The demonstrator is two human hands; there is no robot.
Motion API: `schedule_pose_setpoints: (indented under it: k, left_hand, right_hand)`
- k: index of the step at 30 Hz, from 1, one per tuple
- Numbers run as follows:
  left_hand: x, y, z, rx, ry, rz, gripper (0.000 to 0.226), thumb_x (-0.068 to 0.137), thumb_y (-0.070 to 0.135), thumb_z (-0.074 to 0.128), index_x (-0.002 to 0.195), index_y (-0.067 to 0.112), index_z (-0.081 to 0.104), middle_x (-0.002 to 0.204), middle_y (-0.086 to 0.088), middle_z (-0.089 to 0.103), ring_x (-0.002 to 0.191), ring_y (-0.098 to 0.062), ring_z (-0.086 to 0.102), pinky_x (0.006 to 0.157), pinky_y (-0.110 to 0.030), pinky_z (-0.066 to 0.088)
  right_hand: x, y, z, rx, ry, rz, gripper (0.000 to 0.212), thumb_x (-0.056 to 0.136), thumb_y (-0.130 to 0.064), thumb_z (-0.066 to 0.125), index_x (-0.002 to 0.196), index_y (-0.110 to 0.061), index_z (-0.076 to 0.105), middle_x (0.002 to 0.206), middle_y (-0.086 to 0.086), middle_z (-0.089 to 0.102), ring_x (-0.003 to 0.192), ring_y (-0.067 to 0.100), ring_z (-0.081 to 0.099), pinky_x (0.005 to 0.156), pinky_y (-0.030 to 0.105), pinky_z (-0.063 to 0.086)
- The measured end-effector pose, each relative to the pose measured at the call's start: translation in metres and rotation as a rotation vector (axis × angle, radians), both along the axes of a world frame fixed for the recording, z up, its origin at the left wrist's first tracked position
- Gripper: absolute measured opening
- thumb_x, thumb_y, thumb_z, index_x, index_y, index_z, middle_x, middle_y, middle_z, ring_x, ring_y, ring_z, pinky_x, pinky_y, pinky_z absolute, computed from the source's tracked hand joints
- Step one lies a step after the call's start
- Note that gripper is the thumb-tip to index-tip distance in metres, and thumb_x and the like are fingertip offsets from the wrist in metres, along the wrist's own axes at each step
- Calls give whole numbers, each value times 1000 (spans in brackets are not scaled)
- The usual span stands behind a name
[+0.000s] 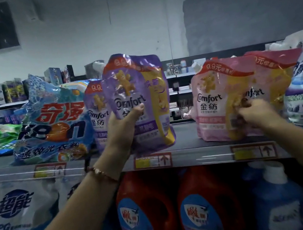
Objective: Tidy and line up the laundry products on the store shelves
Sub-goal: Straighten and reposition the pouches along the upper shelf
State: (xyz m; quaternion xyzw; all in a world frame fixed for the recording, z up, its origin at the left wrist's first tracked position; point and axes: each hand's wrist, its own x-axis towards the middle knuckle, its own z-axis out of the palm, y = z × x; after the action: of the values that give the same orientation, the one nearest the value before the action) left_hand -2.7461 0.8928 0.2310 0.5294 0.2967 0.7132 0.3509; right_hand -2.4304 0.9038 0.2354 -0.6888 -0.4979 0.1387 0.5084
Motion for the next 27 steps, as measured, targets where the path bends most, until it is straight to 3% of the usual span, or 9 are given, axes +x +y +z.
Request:
schedule_pose_setpoints:
  k: [4,6,9,14,17,20,22,24,27]
  left_hand:
    - [18,26,10,14,67,-8,34,88,16,74,115,-1,62,100,-16,73,81,-28,74,63,-38,60]
    - [25,36,12,25,98,4,32,88,16,74,113,1,61,98,-15,72,79,-26,74,61,-36,60]
    - [25,53,6,5,241,20,21,87,21,75,101,13,61,94,-10,72,83,-29,74,68,-41,62]
    - [10,71,-16,-32,433,71,24,86,34,75,93,13,65,84,-7,72,78,-22,72,71,-40,60]
    - [1,70,-15,-72,500,121,45,83,49,74,109,14,61,94,2,72,90,-18,71,76,-35,57]
    - [-13,65,-9,-73,677,205,65,82,57,71,131,24,42,115,8,64,104,-14,63,89,-37,55]
    - [-24,61,-3,10,799,312,68,82,61,66,135,26,42,119,9,62,106,-14,62,91,-40,56]
    - [-34,55,8,155,890,492,65,88,54,62,141,22,40,120,8,52,105,-14,56,89,-36,53]
    - [-42,51,44,526,1041,733,56,93,36,62,141,12,47,128,-7,49,115,-20,49,94,-30,45]
  right_hand:
    - [-15,-36,22,-85,-199,-41,40,89,-30,68,114,-8,46,103,14,58,84,30,58,63,40,51]
    - [-35,-56,32,50,-350,-45,45,90,-37,65,119,-12,41,108,8,52,82,22,53,59,33,45]
    - [-69,-64,40,173,-458,113,39,91,-41,61,122,-20,47,112,3,56,88,19,58,67,35,53]
    - [-109,-30,39,-53,-491,298,58,88,-49,63,135,-20,45,123,3,59,95,19,60,78,34,52]
    - [-120,3,28,-256,-483,383,71,85,-54,64,139,-15,39,115,6,60,85,21,61,73,35,54]
    - [-126,30,18,-377,-371,453,87,85,-57,64,151,-16,25,130,13,53,101,26,61,82,36,57]
    - [-128,42,11,-390,-264,504,82,89,-52,62,152,-17,25,143,11,44,116,27,55,93,38,53]
    - [-131,51,4,-399,-183,570,57,93,-45,59,140,-19,41,142,11,46,119,26,53,97,37,49]
    - [-137,62,-8,-341,-132,638,29,99,-37,53,121,-20,57,123,6,64,99,17,60,81,29,45]
